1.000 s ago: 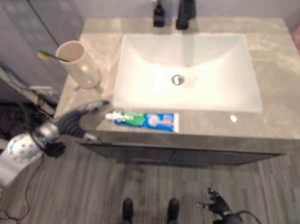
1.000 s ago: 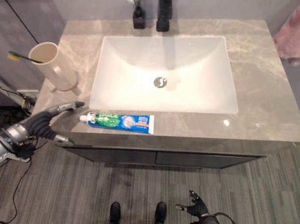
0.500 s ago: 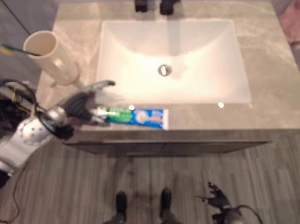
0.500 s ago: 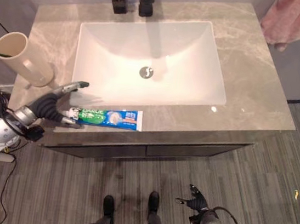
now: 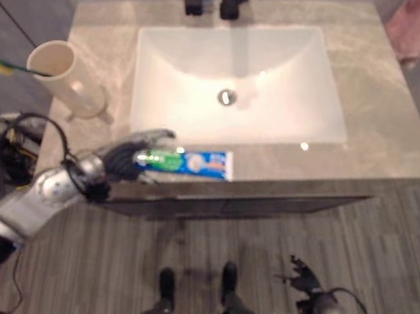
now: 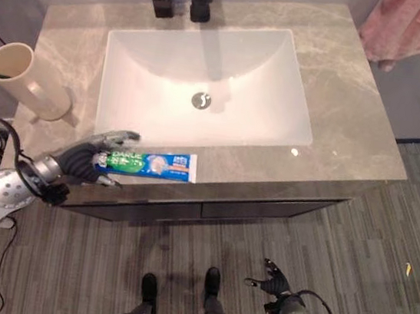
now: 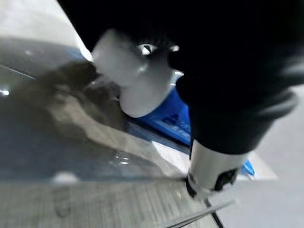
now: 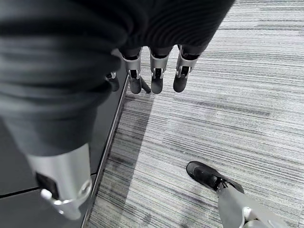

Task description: Put brush and paste in cup on sink, flatten towel.

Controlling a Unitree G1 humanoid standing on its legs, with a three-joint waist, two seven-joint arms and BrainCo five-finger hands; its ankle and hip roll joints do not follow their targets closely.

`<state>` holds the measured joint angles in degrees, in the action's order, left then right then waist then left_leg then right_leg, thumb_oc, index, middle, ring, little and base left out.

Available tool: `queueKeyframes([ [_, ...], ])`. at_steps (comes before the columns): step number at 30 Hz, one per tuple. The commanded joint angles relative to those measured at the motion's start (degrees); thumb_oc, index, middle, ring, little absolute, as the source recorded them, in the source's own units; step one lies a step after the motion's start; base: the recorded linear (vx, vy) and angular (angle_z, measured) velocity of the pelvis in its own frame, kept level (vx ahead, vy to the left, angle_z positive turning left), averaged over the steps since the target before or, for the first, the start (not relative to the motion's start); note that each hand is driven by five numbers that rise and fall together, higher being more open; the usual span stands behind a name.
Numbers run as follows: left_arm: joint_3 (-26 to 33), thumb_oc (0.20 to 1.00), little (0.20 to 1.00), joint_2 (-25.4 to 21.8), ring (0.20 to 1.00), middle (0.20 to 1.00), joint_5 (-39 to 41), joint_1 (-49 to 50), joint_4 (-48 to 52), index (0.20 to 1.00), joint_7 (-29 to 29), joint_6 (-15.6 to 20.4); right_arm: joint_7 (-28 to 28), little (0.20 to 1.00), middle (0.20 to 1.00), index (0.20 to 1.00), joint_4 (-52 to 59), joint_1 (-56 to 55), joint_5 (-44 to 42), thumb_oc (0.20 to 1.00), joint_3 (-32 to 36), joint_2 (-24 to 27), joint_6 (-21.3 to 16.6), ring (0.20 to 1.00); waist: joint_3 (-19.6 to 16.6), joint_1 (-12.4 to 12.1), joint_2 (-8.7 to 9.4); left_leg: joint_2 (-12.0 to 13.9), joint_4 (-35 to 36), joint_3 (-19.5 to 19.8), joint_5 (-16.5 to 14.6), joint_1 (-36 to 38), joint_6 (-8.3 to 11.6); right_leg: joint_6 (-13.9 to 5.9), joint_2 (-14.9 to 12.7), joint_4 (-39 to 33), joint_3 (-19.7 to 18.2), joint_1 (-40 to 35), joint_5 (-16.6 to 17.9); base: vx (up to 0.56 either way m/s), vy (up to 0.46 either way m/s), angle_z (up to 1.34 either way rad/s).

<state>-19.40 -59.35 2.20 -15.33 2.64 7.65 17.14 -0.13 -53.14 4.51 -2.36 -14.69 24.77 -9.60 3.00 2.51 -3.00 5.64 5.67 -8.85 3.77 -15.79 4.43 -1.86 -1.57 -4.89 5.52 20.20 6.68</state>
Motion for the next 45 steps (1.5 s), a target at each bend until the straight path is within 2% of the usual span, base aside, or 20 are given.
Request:
queueKeyframes([
  [1,-1.28,0.2,0.2,-1.57,0.2,0.2,-1.46,-3.28,0.21,0.2,-0.8,1.4,-0.67,1.0,1.0,1.0,1.49,-0.74,-0.22,1.0,-0.2,-0.62,-1.22,1.0,-1.23,0.01,0.95,1.73,-0.67,4.37,-2.51,2.14,-0.23,-4.95,-3.2,-0.11,2.56,-2.67,-5.24,0.0,0.0,0.0],
  [10,-0.75,0.2,0.2,-1.02,0.2,0.2,-3.29,-3.74,0.34,0.2,-2.0,1.43,-0.81,1.0,1.0,1.0,1.38,-1.34,0.12,1.0,-0.26,-1.07,-0.97,1.0,-1.59,-0.13,0.99,1.38,-0.67,4.65,-3.04,3.03,-0.46,-5.02,-3.55,-0.11,2.81,-3.85,-5.51,0.0,0.003,0.0],
  [17,1.89,0.2,0.2,0.39,0.2,0.2,-5.53,-3.29,0.81,0.2,-4.02,1.33,-0.72,1.0,1.0,1.0,1.19,-2.7,0.29,1.0,0.41,-1.99,-0.71,1.0,-2.37,-0.33,1.38,1.29,-0.67,5.5,-3.46,4.66,-0.56,-5.03,-3.75,-0.11,4.06,-6.32,-6.2,-0.01,0.011,0.04],
  [21,5.64,0.2,0.2,2.76,0.2,0.2,-7.24,-2.62,2.41,0.2,-6.6,1.26,-1.13,1.0,1.0,1.0,1.53,-3.13,-0.68,1.0,1.73,-2.74,-0.53,1.0,-3.04,-0.73,1.88,1.34,-0.67,6.35,-3.69,5.66,-0.52,-4.98,-3.84,-0.11,5.28,-8.18,-6.73,-0.03,0.016,0.13],
  [23,9.35,0.2,0.2,6.1,0.2,0.2,-7.49,-1.31,3.45,0.2,-9.02,1.48,-1.54,1.0,1.0,1.0,2.3,-3.48,-2.22,1.0,3.37,-3.34,-0.64,1.0,-3.63,-1.02,2.42,1.36,-0.67,6.9,-4.07,6.46,-0.54,-4.91,-3.86,-0.11,5.93,-9.46,-7.07,-0.04,0.026,0.16],
  [25,11.22,0.2,0.2,7.24,0.2,0.2,-7.68,-0.26,4.2,0.2,-9.74,1.4,-1.62,1.0,1.0,1.0,3.61,-3.82,-2.61,1.0,3.97,-3.28,-0.62,1.0,-3.76,-1.02,2.56,1.41,-0.67,6.99,-4.19,6.86,-0.58,-4.87,-3.81,-0.11,6.12,-9.95,-7.24,-0.02,0.019,0.12],
  [27,16.05,0.2,0.2,11.38,0.2,0.2,-7.86,2.36,5.76,0.2,-11.74,1.42,-2.2,1.0,1.0,1.0,8.78,-4.3,-3.41,1.0,6.64,-2.72,-0.89,1.0,-4.48,-1.38,3.11,1.43,-0.67,7.34,-4.68,7.92,-0.74,-4.81,-3.89,-0.11,6.87,-11.46,-7.67,-0.03,0.036,0.06],
  [29,17.62,0.2,0.2,12.44,0.2,0.2,-8.11,2.83,6.08,0.2,-12.66,1.37,-2.5,1.0,1.0,1.0,11.18,-4.22,-4.08,1.0,7.56,-2.42,-1.08,1.0,-4.66,-1.36,3.24,1.47,-0.67,7.47,-4.86,8.29,-0.78,-4.79,-3.9,-0.11,7.19,-12.06,-7.81,-0.02,0.029,0.08],
  [31,19.96,0.2,0.2,14.24,0.2,0.2,-9.45,3.33,6.59,0.2,-14.23,0.96,-2.73,1.0,1.0,1.0,17.99,-4.57,-4.19,1.0,9.32,-1.27,-1.22,1.0,-4.97,-1.33,3.35,1.35,-0.67,7.67,-5.23,9.18,-0.93,-4.78,-3.99,-0.11,7.58,-13.23,-8.03,-0.04,0.044,0.1],
  [32,21.74,0.2,0.2,15.88,0.2,0.2,-10.51,3.02,6.87,0.2,-15.93,0.76,-3.15,1.0,1.0,1.0,25.46,-4.22,-4.48,1.0,11.24,-0.21,-2.01,1.0,-5.37,-1.38,3.5,1.2,-0.67,7.84,-5.53,9.73,-1.12,-4.77,-4.21,-0.11,7.93,-14.05,-8.11,-0.05,0.055,0.12],
  [37,24.5,0.2,0.2,16.41,0.2,0.2,-12.82,1.92,7.55,0.2,-18.64,0.43,-3.53,1.0,1.0,1.0,40.06,-0.84,-8.97,1.0,15.0,0.61,-4.21,1.0,-6.39,-1.63,3.25,0.73,-0.67,7.9,-6.19,10.95,-1.74,-4.76,-4.71,-0.11,8.11,-15.43,-8.19,-0.05,0.056,0.09],
  [39,24.73,0.2,0.2,16.33,0.2,0.2,-13.04,1.54,7.7,0.2,-18.94,0.47,-3.69,1.0,1.0,1.0,42.57,0.45,-9.57,1.0,15.2,0.83,-4.86,1.0,-6.58,-1.76,3.19,0.64,-0.67,7.8,-6.31,11.19,-1.88,-4.75,-4.81,-0.11,8.08,-15.62,-8.11,-0.03,0.04,0.02],
  [42,24.35,0.2,0.2,15.48,0.2,0.2,-12.59,-0.83,9.05,0.2,-19.48,1.07,-3.29,1.0,1.0,1.0,50.97,7.43,-13.09,1.0,13.46,1.08,-6.72,1.0,-7.35,-2.57,3.14,0.29,-0.67,7.93,-6.34,11.54,-2.11,-4.64,-4.99,-0.11,7.78,-16.13,-8.09,-0.05,0.048,-0.05],
  [44,23.89,0.2,0.2,15.46,0.2,0.2,-11.94,-1.42,9.11,0.2,-19.51,1.12,-3.13,1.0,1.0,1.0,52.26,9.2,-14.93,1.0,12.62,0.43,-6.94,1.0,-7.39,-2.65,3.2,0.2,-0.67,8.08,-6.28,11.56,-2.14,-4.57,-5.0,-0.11,7.83,-16.29,-8.14,-0.03,0.019,-0.05],
  [45,23.25,0.2,0.2,15.44,0.2,0.2,-10.65,-2.44,9.72,0.2,-19.44,1.39,-2.1,1.0,1.0,1.0,54.24,12.42,-18.7,1.0,11.12,-0.7,-7.34,1.0,-7.46,-2.93,3.2,0.13,-0.67,8.41,-6.23,11.68,-2.15,-4.47,-5.03,-0.11,7.93,-16.66,-8.22,0.0,0.0,0.0],
])
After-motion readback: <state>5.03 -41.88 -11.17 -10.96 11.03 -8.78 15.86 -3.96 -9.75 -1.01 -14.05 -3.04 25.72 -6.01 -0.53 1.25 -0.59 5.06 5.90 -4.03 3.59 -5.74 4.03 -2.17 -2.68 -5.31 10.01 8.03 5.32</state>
